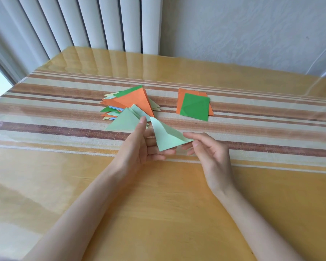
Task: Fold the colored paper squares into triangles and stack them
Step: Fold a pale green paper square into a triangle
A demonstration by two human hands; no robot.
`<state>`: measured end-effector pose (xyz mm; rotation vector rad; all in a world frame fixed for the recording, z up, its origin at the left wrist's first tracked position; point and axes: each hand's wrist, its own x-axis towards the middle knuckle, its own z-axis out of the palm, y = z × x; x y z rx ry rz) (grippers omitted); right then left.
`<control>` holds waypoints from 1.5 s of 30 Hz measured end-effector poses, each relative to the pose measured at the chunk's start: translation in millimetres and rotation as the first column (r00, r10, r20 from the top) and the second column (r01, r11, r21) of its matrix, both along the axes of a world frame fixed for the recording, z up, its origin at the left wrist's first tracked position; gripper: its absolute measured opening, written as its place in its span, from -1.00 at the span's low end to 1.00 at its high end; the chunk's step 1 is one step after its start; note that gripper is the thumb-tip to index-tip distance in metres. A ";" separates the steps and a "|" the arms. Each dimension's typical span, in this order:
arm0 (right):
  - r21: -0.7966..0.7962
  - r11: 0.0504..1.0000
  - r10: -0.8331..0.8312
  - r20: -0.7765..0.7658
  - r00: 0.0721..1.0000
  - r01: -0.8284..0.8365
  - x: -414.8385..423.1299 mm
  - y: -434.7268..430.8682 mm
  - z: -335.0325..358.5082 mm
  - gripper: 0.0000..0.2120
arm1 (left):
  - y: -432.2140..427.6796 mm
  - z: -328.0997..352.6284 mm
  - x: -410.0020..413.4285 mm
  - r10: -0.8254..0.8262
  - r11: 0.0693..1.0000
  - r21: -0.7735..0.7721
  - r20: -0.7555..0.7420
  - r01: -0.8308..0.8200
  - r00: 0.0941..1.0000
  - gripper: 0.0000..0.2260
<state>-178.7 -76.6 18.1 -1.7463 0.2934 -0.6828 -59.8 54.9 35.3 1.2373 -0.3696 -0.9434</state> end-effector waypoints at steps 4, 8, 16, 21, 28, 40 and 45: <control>-0.409 0.912 0.006 0.048 0.999 0.014 -0.2 -1.3 -5.6 -0.73 | 1.7 -5.1 -2.5 0.029 0.999 0.034 0.147 -0.034 0.989 -0.53; -0.308 0.951 0.022 0.036 0.999 -0.010 -0.9 5.0 -4.6 -0.81 | 1.1 -10.3 -0.6 0.127 0.992 -0.005 0.224 -0.129 0.966 -0.69; 0.062 0.998 -0.010 -0.044 0.999 0.012 4.3 1.9 2.8 -0.91 | 0.9 -11.2 -2.4 0.119 0.993 -0.044 0.379 -0.110 0.918 -0.78; -0.784 0.613 -0.070 0.072 0.995 0.100 -5.7 -24.1 -8.0 -0.90 | 11.2 -22.9 0.4 0.122 0.924 -0.095 0.991 -0.371 0.049 -0.69; -0.930 0.344 -0.032 -0.146 0.989 -0.127 -41.3 -28.6 -19.8 -0.81 | 26.9 -42.9 -32.9 -0.365 0.929 0.337 0.902 -0.152 -0.230 -0.62; -0.901 0.388 -0.098 -0.251 0.963 -0.196 -55.1 -24.7 -22.8 -0.65 | 32.3 -31.6 -39.7 -0.521 0.847 0.421 0.779 -0.325 -0.349 -0.61; -0.903 0.381 -0.103 -0.253 0.962 -0.197 -55.9 -24.4 -23.5 -0.66 | 51.6 -28.0 -32.2 -0.534 0.814 0.419 0.812 -0.403 -0.234 -0.63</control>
